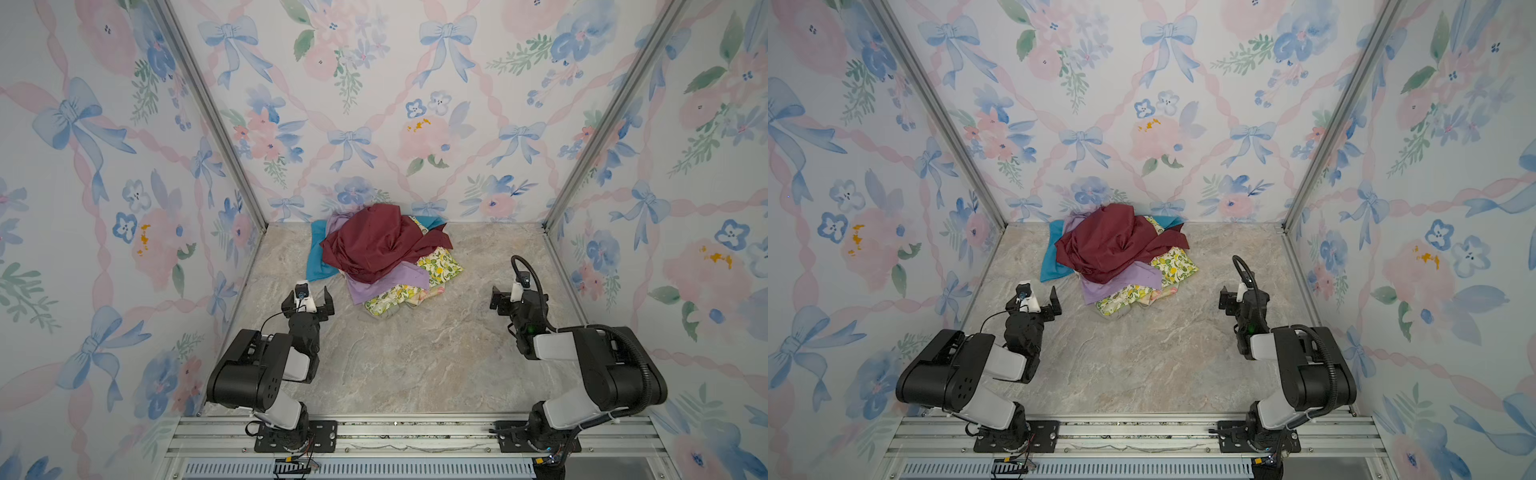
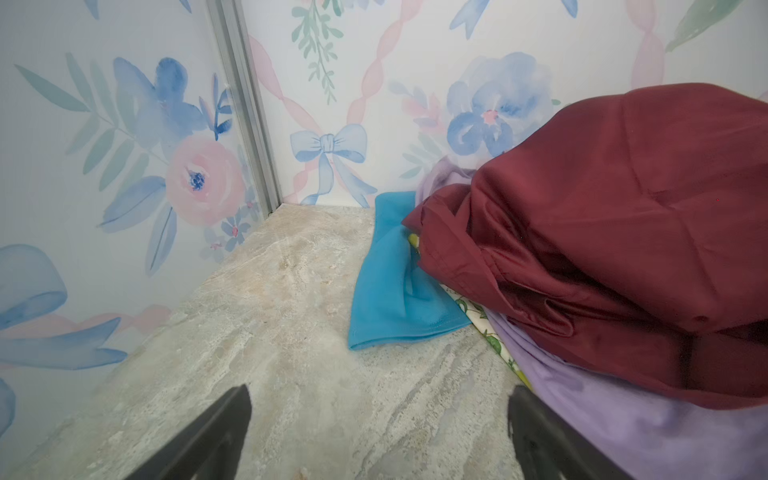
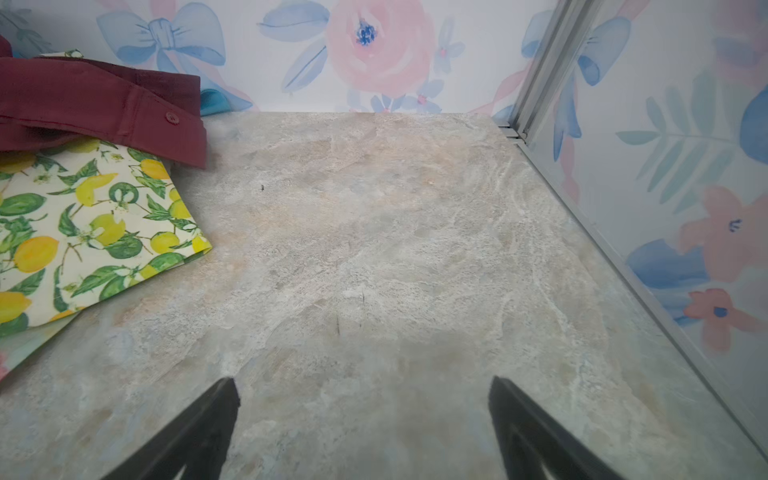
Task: Pick out a specific cloth from the pile
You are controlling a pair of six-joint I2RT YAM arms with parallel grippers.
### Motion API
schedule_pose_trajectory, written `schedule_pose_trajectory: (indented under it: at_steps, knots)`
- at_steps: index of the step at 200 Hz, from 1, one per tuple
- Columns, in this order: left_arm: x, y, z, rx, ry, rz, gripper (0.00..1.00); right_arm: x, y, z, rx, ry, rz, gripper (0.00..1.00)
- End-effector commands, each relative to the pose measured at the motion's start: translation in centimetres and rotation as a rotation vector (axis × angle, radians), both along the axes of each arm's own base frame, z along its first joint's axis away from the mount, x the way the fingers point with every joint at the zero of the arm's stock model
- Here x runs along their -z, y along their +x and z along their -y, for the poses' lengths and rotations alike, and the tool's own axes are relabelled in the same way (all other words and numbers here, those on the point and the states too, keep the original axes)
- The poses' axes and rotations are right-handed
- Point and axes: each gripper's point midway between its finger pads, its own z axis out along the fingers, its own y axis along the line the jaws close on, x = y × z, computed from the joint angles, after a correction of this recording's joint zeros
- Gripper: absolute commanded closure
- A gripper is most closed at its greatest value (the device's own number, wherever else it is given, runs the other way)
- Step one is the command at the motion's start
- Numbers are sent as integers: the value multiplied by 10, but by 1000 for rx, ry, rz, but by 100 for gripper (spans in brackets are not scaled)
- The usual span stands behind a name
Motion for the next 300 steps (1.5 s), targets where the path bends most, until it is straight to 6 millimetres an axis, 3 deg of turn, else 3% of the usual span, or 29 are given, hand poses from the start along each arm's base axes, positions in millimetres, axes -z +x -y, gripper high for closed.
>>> schedule_pose_trajectory:
  at_steps: [1, 208, 300]
  knots:
    - [-2, 2, 0, 0, -14, 9, 2, -9, 3, 0, 7, 2, 27, 3]
    - [-2, 3, 0, -16, -10, 4, 2, -8, 3, 0, 8, 1, 24, 3]
    - [-7, -10, 6, -42, 33, 25, 2, -14, -7, 3, 70, -43, 82, 3]
